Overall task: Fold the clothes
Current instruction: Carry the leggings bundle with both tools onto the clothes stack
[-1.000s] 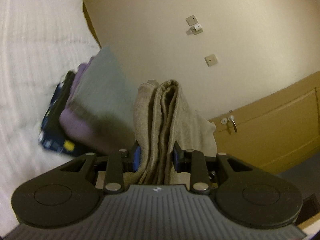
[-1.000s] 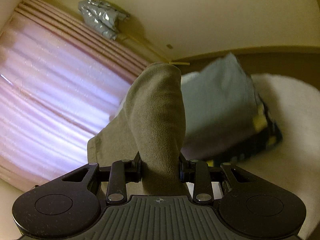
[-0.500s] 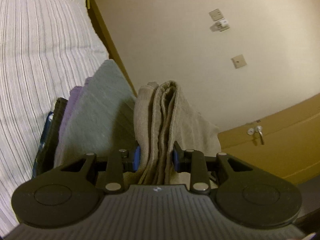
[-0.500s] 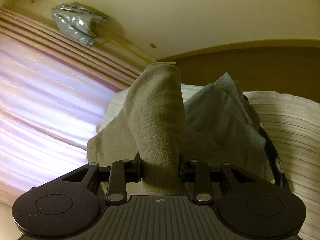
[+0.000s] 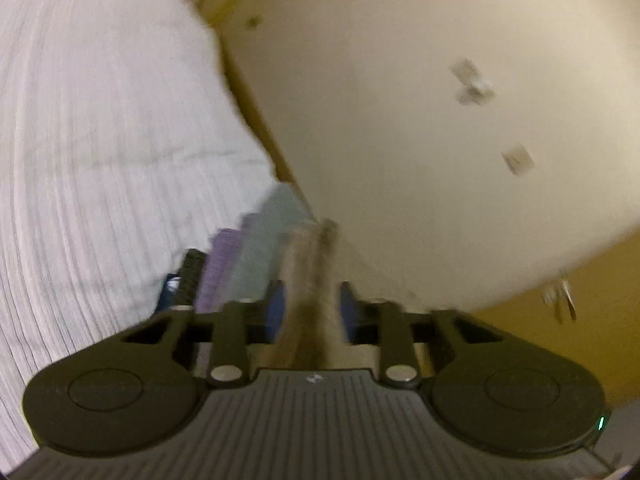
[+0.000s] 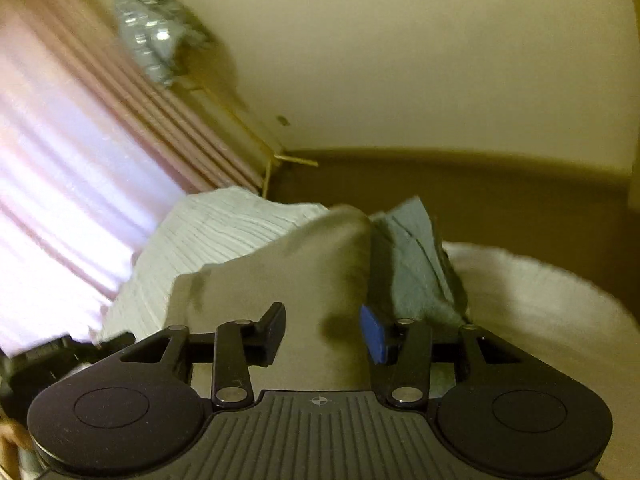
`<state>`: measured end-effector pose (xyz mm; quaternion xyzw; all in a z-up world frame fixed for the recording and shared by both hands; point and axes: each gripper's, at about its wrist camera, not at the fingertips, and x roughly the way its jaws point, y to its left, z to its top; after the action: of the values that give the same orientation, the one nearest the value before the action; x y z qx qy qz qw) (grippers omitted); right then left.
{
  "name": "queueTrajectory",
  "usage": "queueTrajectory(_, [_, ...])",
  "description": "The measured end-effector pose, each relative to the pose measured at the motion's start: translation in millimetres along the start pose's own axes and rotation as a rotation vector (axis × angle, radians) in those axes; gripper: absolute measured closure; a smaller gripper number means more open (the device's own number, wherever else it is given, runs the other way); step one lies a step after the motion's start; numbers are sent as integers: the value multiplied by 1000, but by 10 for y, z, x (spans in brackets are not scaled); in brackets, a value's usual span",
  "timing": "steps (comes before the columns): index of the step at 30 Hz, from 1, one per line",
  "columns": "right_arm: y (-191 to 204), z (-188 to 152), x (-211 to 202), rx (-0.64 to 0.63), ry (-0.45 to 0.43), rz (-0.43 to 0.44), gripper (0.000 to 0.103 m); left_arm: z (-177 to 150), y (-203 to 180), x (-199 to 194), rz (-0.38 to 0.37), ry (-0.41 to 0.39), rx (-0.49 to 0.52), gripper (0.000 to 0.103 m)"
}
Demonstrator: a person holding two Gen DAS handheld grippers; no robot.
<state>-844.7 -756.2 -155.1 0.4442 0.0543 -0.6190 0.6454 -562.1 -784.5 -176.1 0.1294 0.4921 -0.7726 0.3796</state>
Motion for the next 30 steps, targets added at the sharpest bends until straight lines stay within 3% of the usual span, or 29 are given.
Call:
queueTrajectory(4, [331,-259,-199,-185,-16,-13,58,-236,-334,38,21,51,200,100])
queueTrajectory(5, [408,-331,-198,-219,-10,-26,59,-275,-348,83,50,61,219,100])
queueTrajectory(7, [506,-458,-130,-263,19,-52,71,-342,-319,175,117,76,241,101])
queueTrajectory(9, [569,-589,-64,-283,37,-59,71,-410,-236,252,157,87,256,103])
queueTrajectory(18, [635,-1081,185,-381,60,-112,71,-462,51,388,182,68,221,100])
queueTrajectory(27, [658,-1216,307,-464,113,-137,71,-388,92,434,194,92,181,100])
queueTrajectory(30, [685,-1023,290,-433,127,-128,71,-240,-45,342,182,96,172,101])
